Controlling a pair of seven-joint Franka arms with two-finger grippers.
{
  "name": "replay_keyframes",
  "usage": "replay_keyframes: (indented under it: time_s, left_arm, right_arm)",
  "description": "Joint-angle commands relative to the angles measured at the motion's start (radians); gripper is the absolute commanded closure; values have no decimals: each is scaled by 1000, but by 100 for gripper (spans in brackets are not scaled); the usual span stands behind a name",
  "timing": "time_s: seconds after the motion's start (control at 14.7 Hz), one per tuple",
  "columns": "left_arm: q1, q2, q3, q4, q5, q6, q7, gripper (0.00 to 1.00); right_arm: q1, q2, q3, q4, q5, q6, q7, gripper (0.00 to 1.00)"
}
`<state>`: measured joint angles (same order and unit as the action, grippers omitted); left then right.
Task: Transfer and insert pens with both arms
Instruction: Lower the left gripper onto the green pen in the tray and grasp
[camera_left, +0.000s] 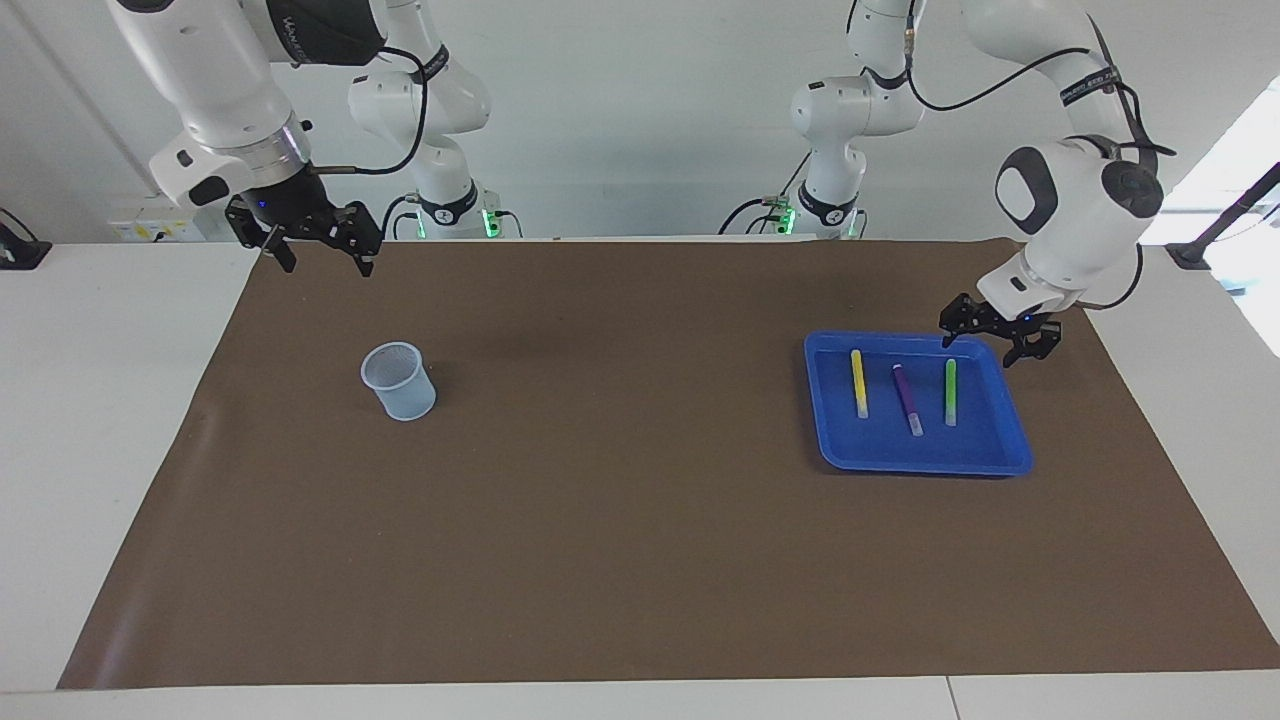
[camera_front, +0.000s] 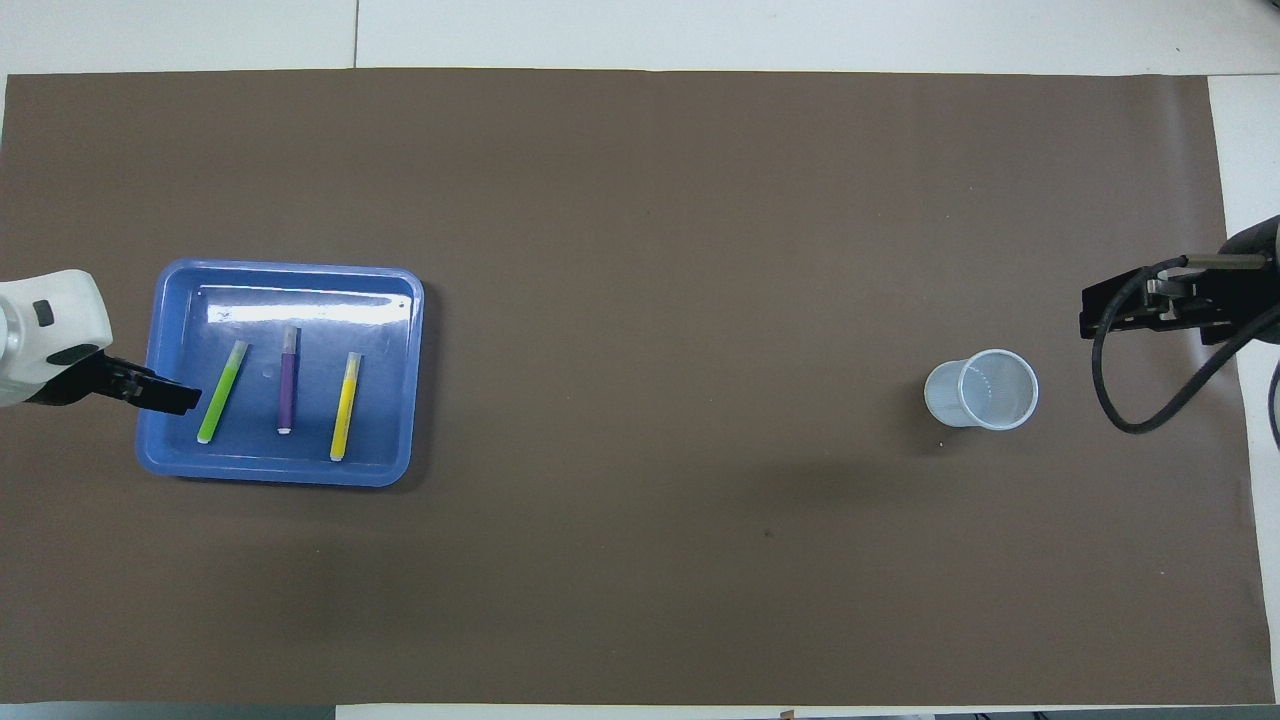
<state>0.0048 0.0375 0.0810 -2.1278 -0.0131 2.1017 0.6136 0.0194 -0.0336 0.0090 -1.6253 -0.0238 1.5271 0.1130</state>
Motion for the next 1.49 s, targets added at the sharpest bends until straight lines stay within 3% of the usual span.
replay_keyframes:
  time_s: [0.0,0.61,1.43]
  left_arm:
    - [15,54,2,5,10,66,45,0]
    - [40,82,0,-54,10,149,35,20]
    - [34,107,-1,-72,4,164,0,29]
  right_arm:
    - [-13,-2,6,2,21,-12,-19,0]
    - [-13,-2,6,2,21,-13,-19,0]
    - [-13,-2,5,1,21,-15,-19,0]
